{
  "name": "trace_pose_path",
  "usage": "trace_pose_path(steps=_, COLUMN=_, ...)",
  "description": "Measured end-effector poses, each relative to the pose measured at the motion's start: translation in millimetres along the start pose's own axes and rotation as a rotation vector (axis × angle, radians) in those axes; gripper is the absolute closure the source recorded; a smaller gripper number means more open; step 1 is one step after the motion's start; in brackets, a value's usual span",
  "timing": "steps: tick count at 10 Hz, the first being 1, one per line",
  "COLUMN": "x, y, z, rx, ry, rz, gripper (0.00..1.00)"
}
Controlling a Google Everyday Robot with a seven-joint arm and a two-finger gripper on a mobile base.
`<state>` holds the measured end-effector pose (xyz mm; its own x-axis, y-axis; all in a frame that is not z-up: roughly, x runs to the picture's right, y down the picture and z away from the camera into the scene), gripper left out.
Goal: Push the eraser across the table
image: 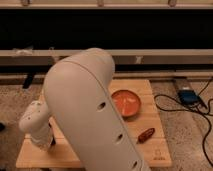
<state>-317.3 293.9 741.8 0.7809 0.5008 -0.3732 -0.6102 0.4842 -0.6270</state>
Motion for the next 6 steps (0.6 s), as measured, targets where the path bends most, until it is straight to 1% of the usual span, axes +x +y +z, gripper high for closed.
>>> trace_pose_path(steps=2, x=-17, y=-3, z=0, rx=0.017, ry=-0.004, rz=-0.010, gripper=1.00)
trace_pose_path(steps=4, x=-26, y=-6, z=1, rx=0.018, ry=-0.003, rz=-0.015, gripper=1.00)
trace_pose_path(steps=5, x=-24, y=-12, z=-1, rx=0.013, ry=-0.003, rz=-0.026, gripper=1.00)
trace_pose_path(steps=6, x=-17, y=-15, z=-4, rx=-0.002, ry=0.003, rz=-0.033, gripper=1.00)
